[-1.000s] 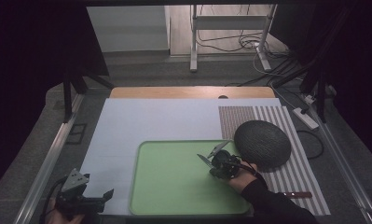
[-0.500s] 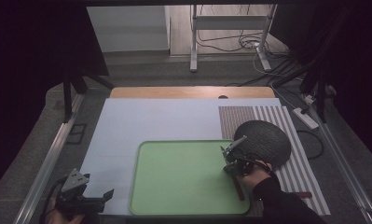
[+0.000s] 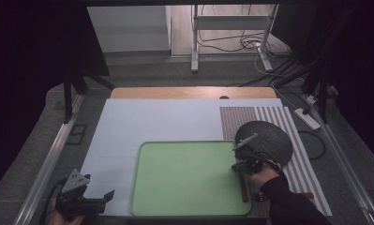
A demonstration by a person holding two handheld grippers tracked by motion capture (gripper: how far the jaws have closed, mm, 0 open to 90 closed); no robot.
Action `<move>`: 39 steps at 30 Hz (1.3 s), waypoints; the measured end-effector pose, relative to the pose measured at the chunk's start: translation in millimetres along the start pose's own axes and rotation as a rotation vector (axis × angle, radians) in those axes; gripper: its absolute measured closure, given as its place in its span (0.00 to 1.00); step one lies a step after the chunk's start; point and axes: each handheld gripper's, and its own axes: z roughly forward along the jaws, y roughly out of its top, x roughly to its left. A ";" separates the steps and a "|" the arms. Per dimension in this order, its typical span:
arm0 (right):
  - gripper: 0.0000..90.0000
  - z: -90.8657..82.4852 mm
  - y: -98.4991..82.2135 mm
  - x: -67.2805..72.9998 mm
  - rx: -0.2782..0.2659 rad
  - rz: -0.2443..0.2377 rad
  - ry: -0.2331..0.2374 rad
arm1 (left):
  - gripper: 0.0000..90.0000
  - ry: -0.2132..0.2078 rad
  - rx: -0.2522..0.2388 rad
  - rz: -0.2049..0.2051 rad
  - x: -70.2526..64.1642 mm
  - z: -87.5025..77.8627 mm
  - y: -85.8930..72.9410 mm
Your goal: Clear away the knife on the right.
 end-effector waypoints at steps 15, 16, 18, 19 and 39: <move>0.65 -5.9 6.8 4.7 -0.086 -0.015 0.026 | 0.01 -0.019 -0.011 -0.034 4.2 -0.7 -0.8; 0.62 -6.1 7.3 4.9 -0.092 -0.012 0.032 | 0.01 -0.022 -0.013 -0.037 4.7 -0.8 -0.9; 0.54 -6.1 8.1 5.0 -0.100 -0.007 0.034 | 0.01 -0.025 -0.014 -0.040 5.3 -1.1 -1.1; 0.54 -6.3 8.4 5.3 -0.104 -0.006 0.035 | 0.01 -0.025 -0.014 -0.040 5.3 -1.1 -1.1; 0.14 -20.6 8.2 17.1 -0.139 -0.051 0.011 | 0.01 -0.032 -0.022 -0.048 6.1 -1.6 -1.6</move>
